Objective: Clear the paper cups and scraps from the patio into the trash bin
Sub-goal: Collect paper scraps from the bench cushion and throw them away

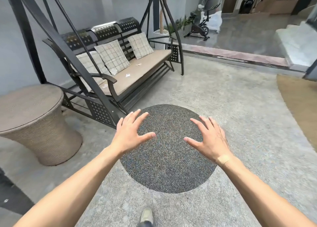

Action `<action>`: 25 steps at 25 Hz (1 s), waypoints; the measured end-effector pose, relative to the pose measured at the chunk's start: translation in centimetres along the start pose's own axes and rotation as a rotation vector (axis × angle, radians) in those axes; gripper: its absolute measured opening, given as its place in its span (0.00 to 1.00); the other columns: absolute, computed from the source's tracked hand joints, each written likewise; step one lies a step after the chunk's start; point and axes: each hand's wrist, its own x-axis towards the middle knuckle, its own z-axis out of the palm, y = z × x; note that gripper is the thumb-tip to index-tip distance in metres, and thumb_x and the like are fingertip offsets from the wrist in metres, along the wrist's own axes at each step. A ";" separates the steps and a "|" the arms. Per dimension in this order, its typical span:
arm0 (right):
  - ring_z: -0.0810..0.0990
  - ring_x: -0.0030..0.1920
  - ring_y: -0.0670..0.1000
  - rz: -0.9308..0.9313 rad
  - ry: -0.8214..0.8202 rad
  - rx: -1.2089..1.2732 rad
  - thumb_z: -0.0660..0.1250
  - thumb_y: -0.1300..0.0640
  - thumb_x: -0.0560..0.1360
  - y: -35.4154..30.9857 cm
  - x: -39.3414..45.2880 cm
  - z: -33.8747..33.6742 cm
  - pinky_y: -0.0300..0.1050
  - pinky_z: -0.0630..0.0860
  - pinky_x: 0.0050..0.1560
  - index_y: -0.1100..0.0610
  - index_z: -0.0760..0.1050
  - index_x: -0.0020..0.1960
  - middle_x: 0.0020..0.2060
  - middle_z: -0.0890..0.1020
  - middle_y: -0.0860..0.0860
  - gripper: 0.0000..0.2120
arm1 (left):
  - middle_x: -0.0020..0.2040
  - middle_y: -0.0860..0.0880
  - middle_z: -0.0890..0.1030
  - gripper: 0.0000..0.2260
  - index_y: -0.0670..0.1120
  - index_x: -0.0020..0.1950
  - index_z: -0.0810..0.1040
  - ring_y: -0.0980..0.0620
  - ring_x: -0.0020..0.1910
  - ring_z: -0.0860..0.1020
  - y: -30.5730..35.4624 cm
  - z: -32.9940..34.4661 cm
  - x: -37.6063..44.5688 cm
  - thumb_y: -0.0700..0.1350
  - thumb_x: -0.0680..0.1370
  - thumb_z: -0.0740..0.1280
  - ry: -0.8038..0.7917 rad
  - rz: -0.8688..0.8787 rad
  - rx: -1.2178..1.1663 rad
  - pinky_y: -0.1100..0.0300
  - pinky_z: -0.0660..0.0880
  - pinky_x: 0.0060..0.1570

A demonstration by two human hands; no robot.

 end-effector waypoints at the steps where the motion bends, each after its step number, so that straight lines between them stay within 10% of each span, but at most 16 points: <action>1: 0.48 0.76 0.53 -0.008 -0.003 -0.001 0.58 0.26 0.68 0.2 1.2 0.3 0.63 0.51 0.73 0.37 0.54 0.73 0.76 0.56 0.47 0.37 | 0.79 0.53 0.56 0.42 0.63 0.76 0.55 0.49 0.78 0.54 -0.4 0.3 1.1 0.80 0.65 0.52 -0.002 -0.006 -0.001 0.39 0.50 0.74; 25: 0.50 0.76 0.53 -0.048 -0.076 -0.067 0.53 0.23 0.66 0.4 37.0 7.1 0.62 0.52 0.73 0.36 0.53 0.73 0.76 0.57 0.48 0.38 | 0.80 0.55 0.51 0.40 0.65 0.76 0.51 0.53 0.78 0.48 -13.2 6.1 33.3 0.78 0.67 0.54 -0.113 -0.044 -0.079 0.43 0.42 0.75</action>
